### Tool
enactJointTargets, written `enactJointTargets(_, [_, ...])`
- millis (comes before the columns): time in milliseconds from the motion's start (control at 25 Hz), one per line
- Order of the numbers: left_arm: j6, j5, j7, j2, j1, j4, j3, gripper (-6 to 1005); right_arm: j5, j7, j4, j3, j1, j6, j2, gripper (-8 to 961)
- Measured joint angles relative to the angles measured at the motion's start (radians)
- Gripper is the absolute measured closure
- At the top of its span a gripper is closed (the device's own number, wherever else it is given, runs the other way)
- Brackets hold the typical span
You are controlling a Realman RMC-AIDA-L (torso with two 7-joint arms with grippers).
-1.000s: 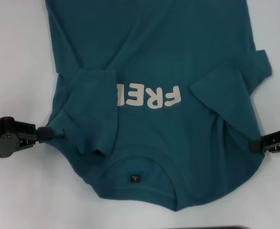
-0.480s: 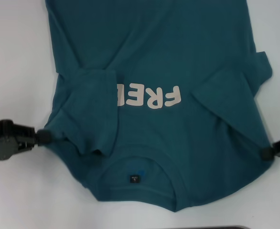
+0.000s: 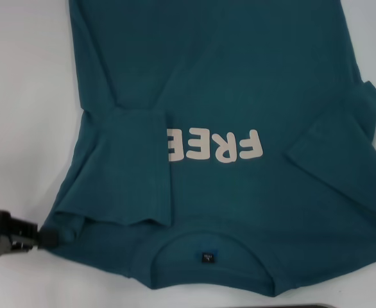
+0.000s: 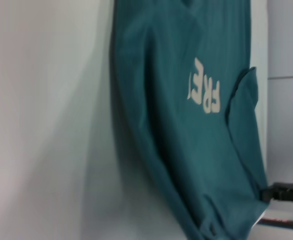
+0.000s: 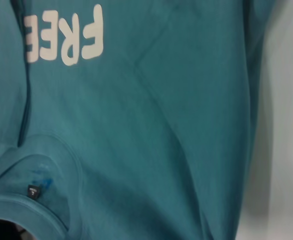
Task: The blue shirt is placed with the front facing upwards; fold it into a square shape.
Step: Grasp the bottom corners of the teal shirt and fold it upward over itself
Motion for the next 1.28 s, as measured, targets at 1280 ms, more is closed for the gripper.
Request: enactJointTargets(1280, [-0.037, -0.026, -0.092, 0.017, -0.190, -0.002, 0.013, 962, 0.235, 0.043, -0.003, 0.076, 0.126, -0.015, -0.057, 941])
